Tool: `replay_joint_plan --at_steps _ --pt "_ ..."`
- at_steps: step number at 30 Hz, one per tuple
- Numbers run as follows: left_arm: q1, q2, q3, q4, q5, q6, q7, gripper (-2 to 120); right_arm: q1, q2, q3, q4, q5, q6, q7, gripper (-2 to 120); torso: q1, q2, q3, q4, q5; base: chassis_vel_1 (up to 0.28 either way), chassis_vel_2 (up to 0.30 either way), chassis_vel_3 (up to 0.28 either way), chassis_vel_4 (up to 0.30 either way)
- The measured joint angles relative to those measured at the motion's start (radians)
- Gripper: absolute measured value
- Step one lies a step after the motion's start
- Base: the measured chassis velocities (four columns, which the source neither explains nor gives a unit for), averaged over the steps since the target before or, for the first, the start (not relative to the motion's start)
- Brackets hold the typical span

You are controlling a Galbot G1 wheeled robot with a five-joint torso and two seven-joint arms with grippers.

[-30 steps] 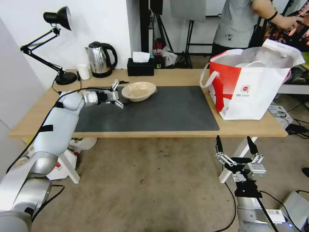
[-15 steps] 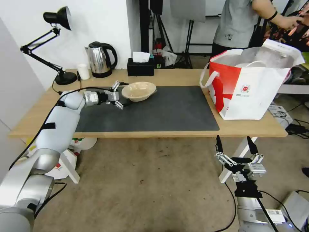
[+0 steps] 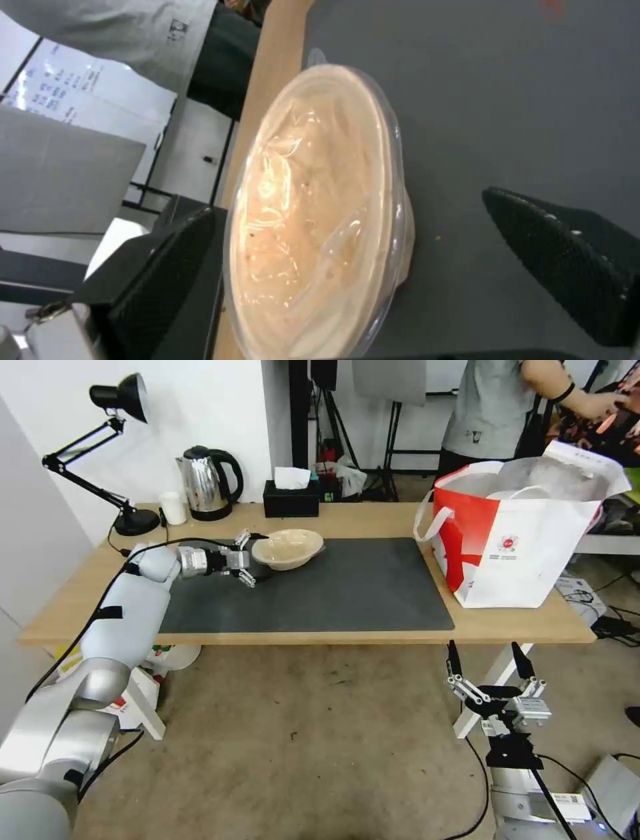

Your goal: Pick up the trash from the table and place it into the takeout bag.

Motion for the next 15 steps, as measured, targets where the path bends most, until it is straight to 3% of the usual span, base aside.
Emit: replay_joint_plan --at_steps 15 --pt "-0.035 -0.050 -0.016 0.078 0.053 -0.005 -0.005 100 0.000 0.000 0.000 0.000 0.000 0.000 0.000 100 0.000 0.000 0.000 -0.0001 0.0001 0.000 0.000 0.000 0.000"
